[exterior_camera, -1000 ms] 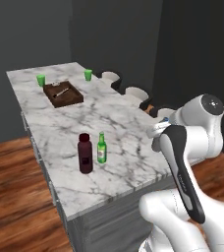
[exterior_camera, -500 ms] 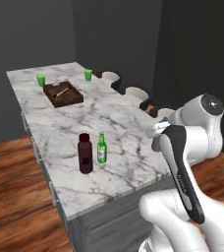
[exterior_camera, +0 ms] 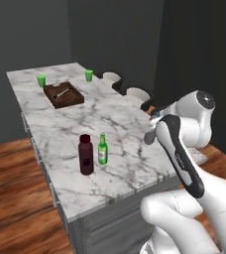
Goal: Place the drinks on the dining counter in a tight cluster.
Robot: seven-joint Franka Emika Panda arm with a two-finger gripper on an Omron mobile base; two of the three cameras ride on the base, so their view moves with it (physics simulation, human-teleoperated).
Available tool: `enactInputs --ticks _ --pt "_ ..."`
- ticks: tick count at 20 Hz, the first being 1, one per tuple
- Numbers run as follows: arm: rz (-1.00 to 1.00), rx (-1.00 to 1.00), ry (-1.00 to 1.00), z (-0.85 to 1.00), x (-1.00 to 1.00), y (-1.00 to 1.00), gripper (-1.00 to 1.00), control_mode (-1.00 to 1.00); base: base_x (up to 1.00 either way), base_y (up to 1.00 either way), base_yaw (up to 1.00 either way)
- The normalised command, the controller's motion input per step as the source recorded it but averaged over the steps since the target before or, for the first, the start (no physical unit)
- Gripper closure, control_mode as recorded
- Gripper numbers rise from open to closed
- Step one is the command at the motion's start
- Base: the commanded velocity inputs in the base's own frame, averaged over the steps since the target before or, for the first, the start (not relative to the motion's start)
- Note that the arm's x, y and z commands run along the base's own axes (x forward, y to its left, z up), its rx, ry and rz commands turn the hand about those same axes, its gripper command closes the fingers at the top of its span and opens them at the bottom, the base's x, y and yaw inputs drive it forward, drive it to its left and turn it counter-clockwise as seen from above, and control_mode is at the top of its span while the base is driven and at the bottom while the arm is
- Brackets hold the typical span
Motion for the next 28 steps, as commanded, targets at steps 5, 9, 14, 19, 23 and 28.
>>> enactInputs --ticks 5,9,14,19,23,28 --pt "0.24 -0.02 0.09 -0.05 0.86 0.00 1.00 -1.00 0.00 0.00 0.00" --pt "0.23 -0.04 0.03 -0.37 0.80 0.00 1.00 -1.00 0.00 0.00 0.00" --pt "0.18 -0.01 0.03 -0.60 0.33 0.00 1.00 -1.00 0.00 0.00 0.00" --pt "0.15 -0.01 0.00 -0.39 0.22 0.00 1.00 -1.00 0.00 0.00 0.00" --pt "0.03 -0.05 -0.02 -0.20 0.00 0.30 1.00 -1.00 0.00 0.00 0.00" --pt "0.02 -0.05 0.00 -0.25 0.00 0.25 1.00 -1.00 0.00 0.00 0.00"
